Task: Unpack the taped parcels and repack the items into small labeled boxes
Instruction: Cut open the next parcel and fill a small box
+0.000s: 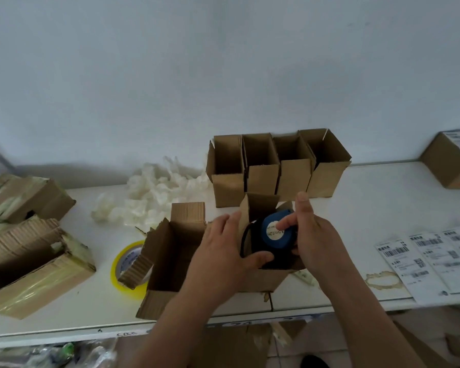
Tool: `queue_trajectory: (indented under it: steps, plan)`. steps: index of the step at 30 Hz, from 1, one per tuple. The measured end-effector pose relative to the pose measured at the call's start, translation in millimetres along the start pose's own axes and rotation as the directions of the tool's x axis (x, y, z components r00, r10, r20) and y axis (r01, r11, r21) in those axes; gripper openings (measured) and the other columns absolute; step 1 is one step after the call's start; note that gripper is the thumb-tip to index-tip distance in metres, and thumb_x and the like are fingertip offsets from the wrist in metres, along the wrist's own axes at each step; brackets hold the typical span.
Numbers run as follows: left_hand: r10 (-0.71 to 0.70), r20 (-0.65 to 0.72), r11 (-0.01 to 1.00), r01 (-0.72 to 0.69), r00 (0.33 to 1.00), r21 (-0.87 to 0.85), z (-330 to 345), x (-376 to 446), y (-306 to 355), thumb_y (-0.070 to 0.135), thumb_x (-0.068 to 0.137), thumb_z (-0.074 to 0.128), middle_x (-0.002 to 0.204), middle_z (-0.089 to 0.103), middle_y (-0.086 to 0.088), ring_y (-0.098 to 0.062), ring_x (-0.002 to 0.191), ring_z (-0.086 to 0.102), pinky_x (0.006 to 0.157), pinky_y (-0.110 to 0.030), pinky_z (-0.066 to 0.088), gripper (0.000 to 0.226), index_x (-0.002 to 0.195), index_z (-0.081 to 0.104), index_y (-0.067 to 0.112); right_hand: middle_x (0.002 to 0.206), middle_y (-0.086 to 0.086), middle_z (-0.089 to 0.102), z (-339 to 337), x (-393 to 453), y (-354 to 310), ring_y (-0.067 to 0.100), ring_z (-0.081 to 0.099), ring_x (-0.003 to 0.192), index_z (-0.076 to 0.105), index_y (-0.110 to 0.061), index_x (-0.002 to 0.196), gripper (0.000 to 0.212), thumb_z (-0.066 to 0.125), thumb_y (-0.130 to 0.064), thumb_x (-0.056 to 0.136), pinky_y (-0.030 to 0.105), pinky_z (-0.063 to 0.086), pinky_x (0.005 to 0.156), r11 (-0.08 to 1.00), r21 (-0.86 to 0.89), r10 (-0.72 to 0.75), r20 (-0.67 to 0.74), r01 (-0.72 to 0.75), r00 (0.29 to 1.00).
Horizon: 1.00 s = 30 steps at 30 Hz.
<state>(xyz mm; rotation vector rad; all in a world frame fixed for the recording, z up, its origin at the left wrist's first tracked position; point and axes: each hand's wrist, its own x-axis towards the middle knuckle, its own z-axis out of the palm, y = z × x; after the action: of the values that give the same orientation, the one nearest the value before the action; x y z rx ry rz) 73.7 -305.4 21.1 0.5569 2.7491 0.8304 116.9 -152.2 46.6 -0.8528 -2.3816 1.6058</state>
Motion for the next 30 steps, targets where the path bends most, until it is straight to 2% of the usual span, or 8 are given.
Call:
queue_trajectory:
  steps: [4, 6, 8, 12, 17, 20, 24, 30]
  plan:
    - [-0.102, 0.134, 0.984, 0.119, 0.986, -0.133, -8.2, 0.5, -6.2, 0.055, 0.079, 0.071, 0.143, 0.042, 0.01, -0.008, 0.115, 0.051, 0.091, -0.024, 0.05, 0.089, 0.15, 0.02, 0.039, 0.088, -0.003, 0.061, 1.0, 4.5, -0.7, 0.01, 0.056, 0.078, 0.065, -0.018, 0.094, 0.082, 0.003, -0.069, 0.08, 0.017, 0.037, 0.066, 0.966, -0.247, -0.054, 0.107, 0.079, 0.993]
    - [-0.109, 0.177, 0.973, 0.142, 0.978, -0.181, -11.3, -0.7, -10.6, 0.05, 0.081, 0.072, 0.134, 0.051, 0.009, -0.004, 0.102, 0.052, 0.075, -0.014, 0.045, 0.084, 0.149, 0.024, 0.04, 0.099, 0.005, 0.064, 1.8, 7.3, -3.8, 0.011, 0.058, 0.083, 0.061, -0.018, 0.106, 0.069, 0.006, -0.059, 0.094, 0.021, 0.042, 0.075, 0.901, -0.397, -0.106, 0.193, 0.177, 0.975]
    - [-0.12, 0.195, 0.957, 0.165, 0.973, -0.238, -16.1, -0.5, -15.2, 0.045, 0.083, 0.072, 0.128, 0.056, 0.008, -0.006, 0.099, 0.059, 0.077, -0.018, 0.051, 0.081, 0.148, 0.025, 0.041, 0.102, 0.011, 0.065, 6.0, 11.9, -6.1, 0.02, 0.062, 0.09, 0.054, -0.022, 0.101, 0.057, 0.008, -0.056, 0.099, 0.035, 0.049, 0.085, 0.875, -0.428, -0.134, 0.236, 0.227, 0.963]
    - [-0.118, 0.258, 0.877, 0.223, 0.959, -0.425, -22.9, -0.7, -25.1, 0.025, 0.086, 0.074, 0.102, 0.068, 0.005, -0.016, 0.078, 0.072, 0.076, -0.037, 0.061, 0.064, 0.138, 0.042, 0.045, 0.087, 0.016, 0.067, 22.5, 23.6, 2.0, 0.035, 0.063, 0.086, 0.059, -0.013, 0.086, 0.075, 0.009, -0.068, 0.092, 0.05, 0.05, 0.087, 0.854, -0.422, -0.163, 0.34, 0.305, 0.926]
    - [-0.077, 0.318, 0.799, 0.249, 0.945, -0.548, -20.3, -3.8, -36.3, 0.009, 0.089, 0.07, 0.096, 0.074, -0.002, -0.023, 0.076, 0.072, 0.073, -0.038, 0.061, 0.058, 0.132, 0.048, 0.042, 0.076, 0.003, 0.062, 32.4, 31.9, 4.5, 0.014, 0.059, 0.076, 0.055, -0.017, 0.072, 0.078, -0.002, -0.068, 0.087, 0.026, 0.042, 0.078, 0.848, -0.398, -0.145, 0.459, 0.349, 0.877]
    - [-0.062, 0.348, 0.756, 0.271, 0.936, -0.596, -21.7, -8.7, -41.7, 0.005, 0.088, 0.069, 0.099, 0.074, -0.005, -0.028, 0.079, 0.072, 0.073, -0.04, 0.06, 0.069, 0.133, 0.042, 0.05, 0.091, 0.001, 0.068, 32.9, 38.9, 12.1, 0.013, 0.062, 0.096, 0.061, -0.017, 0.074, 0.084, 0.002, -0.076, 0.084, 0.028, 0.043, 0.087, 0.909, -0.239, -0.221, 0.416, 0.34, 0.882]
    - [-0.063, 0.364, 0.718, 0.295, 0.929, -0.63, -28.6, -16.2, -49.7, 0.0, 0.087, 0.068, 0.095, 0.074, -0.009, -0.028, 0.074, 0.071, 0.066, -0.037, 0.058, 0.094, 0.147, 0.021, 0.053, 0.107, -0.005, 0.067, 33.3, 38.4, 15.3, 0.009, 0.056, 0.104, 0.064, -0.014, 0.081, 0.085, 0.003, -0.074, 0.082, 0.033, 0.038, 0.094, 0.942, -0.137, -0.23, 0.406, 0.308, 0.884]
    - [-0.04, 0.374, 0.759, 0.272, 0.926, -0.591, -37.9, -25.4, -58.8, 0.003, 0.085, 0.072, 0.099, 0.073, -0.008, -0.031, 0.076, 0.071, 0.07, -0.042, 0.061, 0.105, 0.146, 0.008, 0.061, 0.099, -0.004, 0.069, 35.7, 31.8, 10.9, 0.013, 0.061, 0.099, 0.064, -0.018, 0.08, 0.086, 0.005, -0.081, 0.075, 0.045, 0.046, 0.099, 0.955, -0.147, -0.173, 0.427, 0.257, 0.887]
